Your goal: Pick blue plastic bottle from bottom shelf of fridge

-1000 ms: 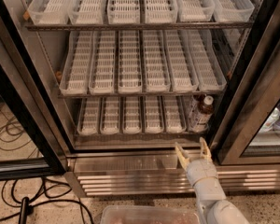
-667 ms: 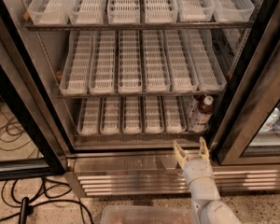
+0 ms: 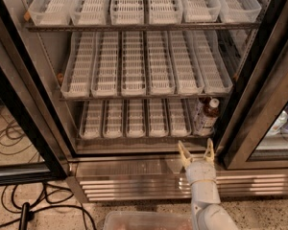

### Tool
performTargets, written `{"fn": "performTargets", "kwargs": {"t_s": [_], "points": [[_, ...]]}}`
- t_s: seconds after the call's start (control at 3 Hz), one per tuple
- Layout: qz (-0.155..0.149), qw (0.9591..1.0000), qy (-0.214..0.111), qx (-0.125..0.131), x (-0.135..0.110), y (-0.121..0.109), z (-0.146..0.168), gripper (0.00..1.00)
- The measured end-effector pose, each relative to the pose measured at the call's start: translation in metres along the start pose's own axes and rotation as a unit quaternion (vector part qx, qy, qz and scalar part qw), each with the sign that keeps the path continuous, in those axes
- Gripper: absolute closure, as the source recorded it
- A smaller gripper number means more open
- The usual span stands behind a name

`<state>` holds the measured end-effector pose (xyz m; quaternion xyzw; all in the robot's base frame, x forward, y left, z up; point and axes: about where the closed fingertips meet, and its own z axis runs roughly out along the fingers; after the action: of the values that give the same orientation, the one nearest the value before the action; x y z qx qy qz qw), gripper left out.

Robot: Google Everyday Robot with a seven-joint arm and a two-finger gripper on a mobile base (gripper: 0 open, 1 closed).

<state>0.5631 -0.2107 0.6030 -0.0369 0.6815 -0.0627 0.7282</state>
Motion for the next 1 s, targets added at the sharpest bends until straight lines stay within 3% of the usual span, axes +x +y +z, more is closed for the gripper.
{"fn": "performTargets", "kwargs": {"t_s": [0.33,0.67,1.0], "points": [[-0.012,0.9995,-0.021,0.019,-0.0066,-0.0065,0.0107,0.32],[-0.013,0.9995,-0.022,0.018,-0.0079,-0.0070,0.0110,0.13],[-0.013,0.9995,-0.022,0.017,-0.0083,-0.0072,0.0113,0.13]]}}
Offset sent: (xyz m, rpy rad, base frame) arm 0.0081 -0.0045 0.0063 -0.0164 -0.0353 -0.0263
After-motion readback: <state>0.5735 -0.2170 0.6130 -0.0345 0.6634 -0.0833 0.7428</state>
